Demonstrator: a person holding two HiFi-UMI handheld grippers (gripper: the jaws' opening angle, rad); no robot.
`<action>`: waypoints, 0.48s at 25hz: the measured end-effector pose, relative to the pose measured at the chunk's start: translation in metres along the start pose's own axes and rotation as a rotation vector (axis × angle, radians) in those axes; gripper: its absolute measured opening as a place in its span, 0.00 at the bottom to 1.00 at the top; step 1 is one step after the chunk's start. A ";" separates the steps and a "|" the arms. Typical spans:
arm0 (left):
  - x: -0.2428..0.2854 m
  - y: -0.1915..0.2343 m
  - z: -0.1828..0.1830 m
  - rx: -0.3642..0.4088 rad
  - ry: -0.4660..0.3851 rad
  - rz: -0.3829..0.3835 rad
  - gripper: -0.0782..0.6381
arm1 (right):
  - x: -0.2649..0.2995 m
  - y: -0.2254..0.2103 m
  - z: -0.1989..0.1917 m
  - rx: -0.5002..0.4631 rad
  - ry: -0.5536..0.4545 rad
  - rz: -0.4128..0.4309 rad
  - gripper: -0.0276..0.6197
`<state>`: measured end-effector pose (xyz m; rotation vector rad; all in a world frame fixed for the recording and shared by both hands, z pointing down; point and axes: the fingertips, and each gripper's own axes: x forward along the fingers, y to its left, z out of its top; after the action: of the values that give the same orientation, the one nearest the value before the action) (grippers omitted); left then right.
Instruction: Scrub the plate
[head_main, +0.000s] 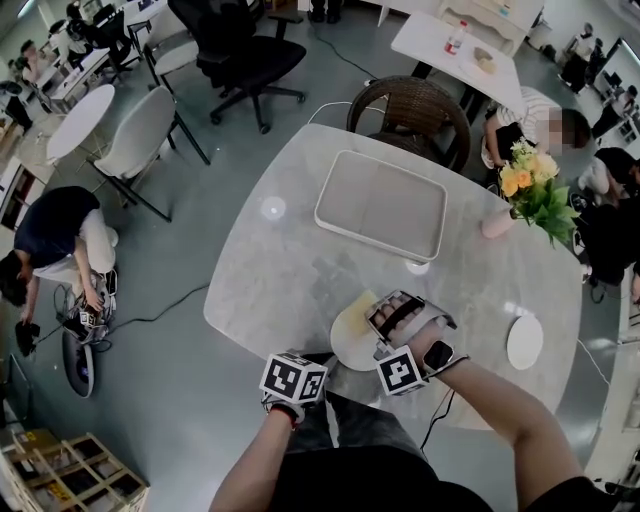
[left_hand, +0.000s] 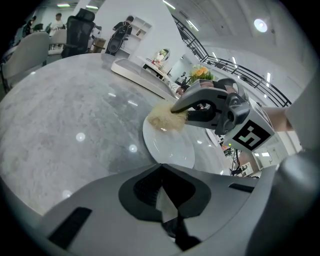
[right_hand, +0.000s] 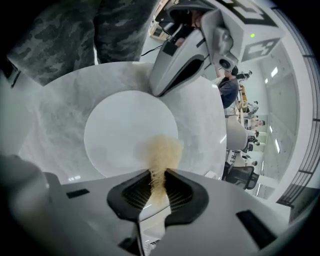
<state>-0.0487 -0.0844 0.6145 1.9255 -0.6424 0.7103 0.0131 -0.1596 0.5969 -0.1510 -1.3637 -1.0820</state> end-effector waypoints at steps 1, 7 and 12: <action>0.000 0.000 -0.001 0.001 0.002 0.001 0.13 | 0.000 0.004 -0.004 0.004 0.009 0.006 0.14; -0.001 0.001 -0.001 0.000 0.000 0.002 0.13 | -0.013 0.040 -0.030 -0.022 0.062 0.070 0.14; -0.004 0.009 0.000 0.019 0.012 0.032 0.13 | -0.029 0.068 -0.029 -0.059 0.039 0.101 0.14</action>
<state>-0.0574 -0.0879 0.6167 1.9311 -0.6625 0.7500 0.0855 -0.1266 0.5972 -0.2388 -1.2768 -1.0355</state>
